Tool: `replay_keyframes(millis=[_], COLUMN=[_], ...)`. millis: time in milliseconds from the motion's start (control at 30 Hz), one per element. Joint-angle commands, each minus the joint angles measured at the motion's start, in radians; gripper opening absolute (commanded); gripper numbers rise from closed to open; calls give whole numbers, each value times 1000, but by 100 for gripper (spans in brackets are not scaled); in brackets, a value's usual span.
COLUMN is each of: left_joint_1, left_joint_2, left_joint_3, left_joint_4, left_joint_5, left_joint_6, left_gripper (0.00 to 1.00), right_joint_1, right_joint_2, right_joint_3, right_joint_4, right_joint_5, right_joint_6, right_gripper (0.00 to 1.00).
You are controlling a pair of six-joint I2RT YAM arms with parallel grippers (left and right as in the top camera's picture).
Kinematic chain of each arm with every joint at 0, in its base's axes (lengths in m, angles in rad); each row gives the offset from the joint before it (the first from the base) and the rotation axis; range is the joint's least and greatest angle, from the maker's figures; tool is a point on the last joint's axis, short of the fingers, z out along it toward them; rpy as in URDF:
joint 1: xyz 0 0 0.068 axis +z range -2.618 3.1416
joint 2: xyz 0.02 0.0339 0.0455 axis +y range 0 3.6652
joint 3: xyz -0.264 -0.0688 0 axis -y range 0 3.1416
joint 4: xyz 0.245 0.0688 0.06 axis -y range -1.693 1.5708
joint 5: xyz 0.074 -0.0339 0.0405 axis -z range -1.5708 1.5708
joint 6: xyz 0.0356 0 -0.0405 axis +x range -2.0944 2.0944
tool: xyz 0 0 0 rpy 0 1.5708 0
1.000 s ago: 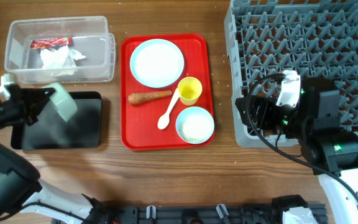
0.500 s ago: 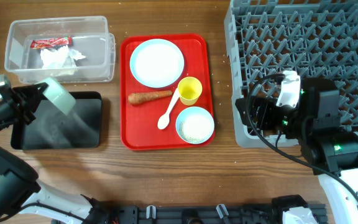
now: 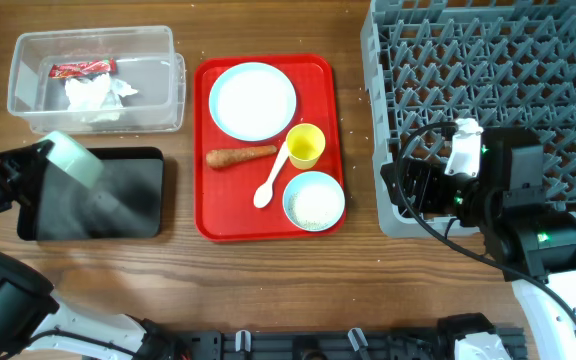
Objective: Sort waste into correct bins and load items into the dishwasher rack
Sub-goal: 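Tip the teal bowl over the black tray to dump the scraps, then return the teal bowl to the red tray and release it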
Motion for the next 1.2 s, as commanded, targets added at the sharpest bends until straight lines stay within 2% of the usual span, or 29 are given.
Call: replay_keyframes(millis=[0, 33, 67, 133, 167, 267, 367, 567, 767, 833, 900, 1033, 1167], left_joint_1=[2, 2, 2, 1, 1, 1, 1, -41, -318, -467, -619, -899, -1114], left_joint_2=[22, 27, 27, 24, 25, 31, 30, 25, -131, -183, -206, -203, -203], left_joint_3=[9, 9, 9, 9, 9, 7, 7, 33, 109, 109, 109, 107, 107], left_joint_4=[135, 77, 5, -122, -125, -111, -164, -154, -134, -109, -91, 35, 79], left_joint_5=[-91, -82, -66, -48, -80, -129, -62, -5, -72, -169, -286, -700, -1122], left_joint_6=[-131, -121, -63, 139, 205, 200, 263, 263, 309, 307, 243, -68, -297], left_gripper=[4, 4, 4, 4, 4, 4, 4, 4, 4, 4, 4, 4, 4], right_joint_1=[2, 2, 2, 2, 2, 2, 2, 2, 2, 2, 2, 2, 2], right_joint_2=[2, 2, 2, 2, 2, 2, 2, 2, 2, 2, 2, 2, 2], right_joint_3=[19, 19, 19, 19, 19, 19, 19, 19, 19, 19, 19, 19, 17], right_joint_4=[1, 0, 0, 0, 0, 2, 7, 19, 33, 33, 32, 32, 27], right_joint_5=[16, 16, 16, 16, 16, 16, 16, 16, 16, 16, 16, 16, 16], right_joint_6=[0, 1, 0, 0, 0, 0, 1, 1, 5, 5, 4, 4, 3], right_gripper=[100, 100, 100, 100, 100, 100, 100, 100, 100, 100, 100, 100, 100])
